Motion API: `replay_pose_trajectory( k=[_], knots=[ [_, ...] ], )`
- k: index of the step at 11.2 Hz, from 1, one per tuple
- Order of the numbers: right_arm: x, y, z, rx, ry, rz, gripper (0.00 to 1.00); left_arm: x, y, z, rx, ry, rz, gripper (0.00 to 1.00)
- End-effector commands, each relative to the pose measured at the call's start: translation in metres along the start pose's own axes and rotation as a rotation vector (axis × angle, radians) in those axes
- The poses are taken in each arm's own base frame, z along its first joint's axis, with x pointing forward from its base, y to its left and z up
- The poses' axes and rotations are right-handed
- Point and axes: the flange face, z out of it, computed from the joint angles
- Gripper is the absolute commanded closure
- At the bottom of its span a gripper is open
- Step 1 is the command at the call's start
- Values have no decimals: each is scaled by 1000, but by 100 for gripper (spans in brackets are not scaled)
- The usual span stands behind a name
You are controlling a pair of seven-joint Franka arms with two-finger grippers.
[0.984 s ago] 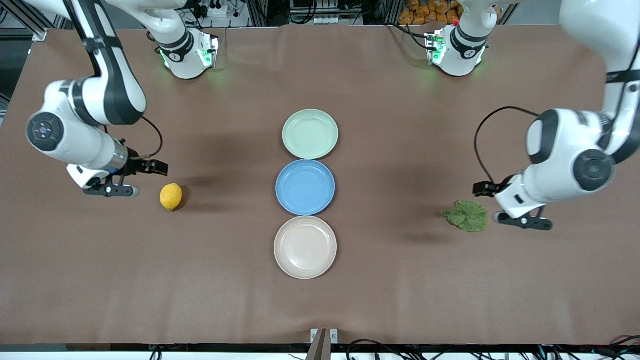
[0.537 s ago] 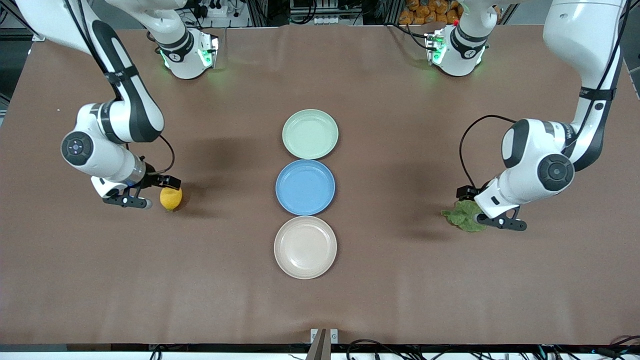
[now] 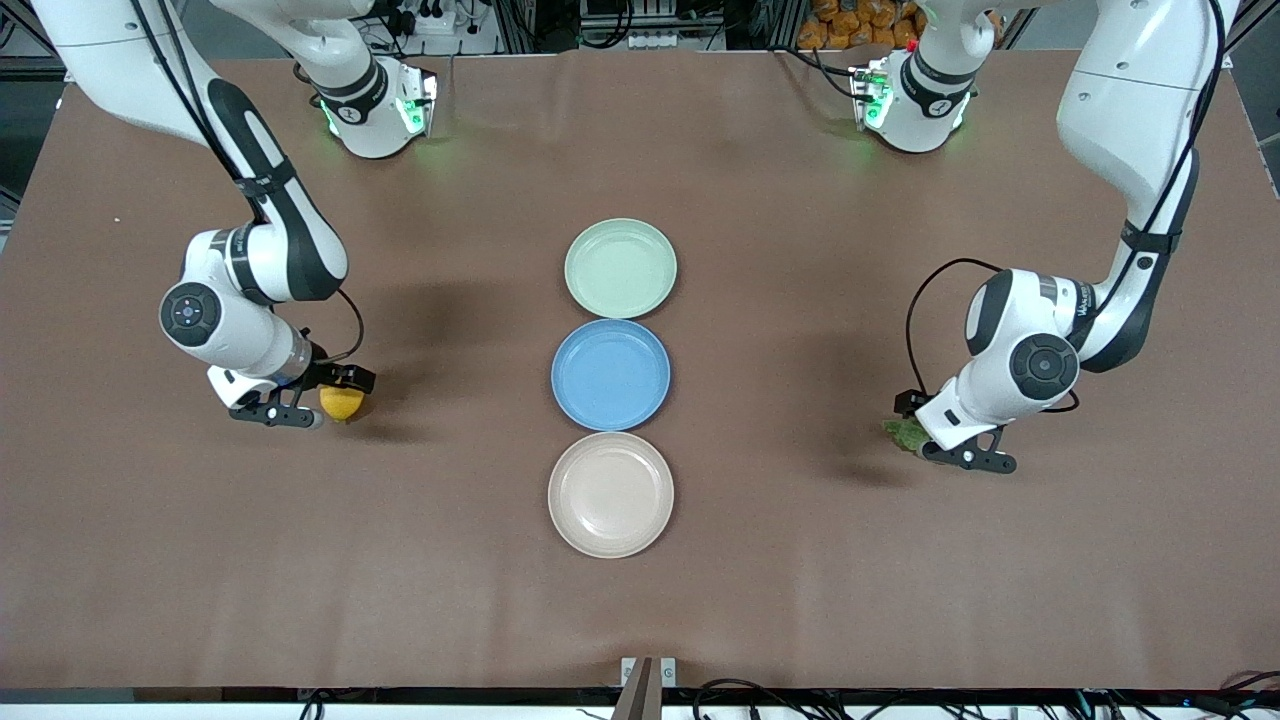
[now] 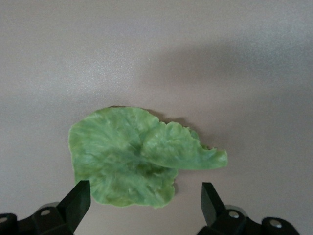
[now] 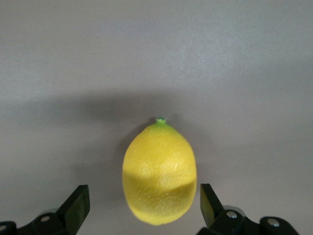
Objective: Place lemon and lettuce in plates
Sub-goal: 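Close the right gripper on the lemon while the left gripper grasps the lettuce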
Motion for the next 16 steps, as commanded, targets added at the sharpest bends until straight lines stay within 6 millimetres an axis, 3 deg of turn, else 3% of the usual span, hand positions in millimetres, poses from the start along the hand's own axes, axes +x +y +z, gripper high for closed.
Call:
replay_pose_trajectory(
  k=[1,4,6,9,11,15,16],
  knots=[
    [4,10,13,-36,24,-12,0,5,13,1,18,22,-26,0],
    [6,13,22,-32,29,-5,7,6,15,17,8,26,-22,0],
    [6,15,29,-32,22,1,23,7,16,24,3,31,-22,0],
    [9,14,25,-26,25,30,99,8,18,25,1,35,-28,0],
    [15,-14,13,-22,48,80,100,9,19,30,-5,50,-39,0],
    [29,-90,-27,1,91,173,100,12,26,42,-19,78,-38,0],
    [33,-108,-41,13,101,202,100,12,24,42,-21,87,-42,57]
  ],
)
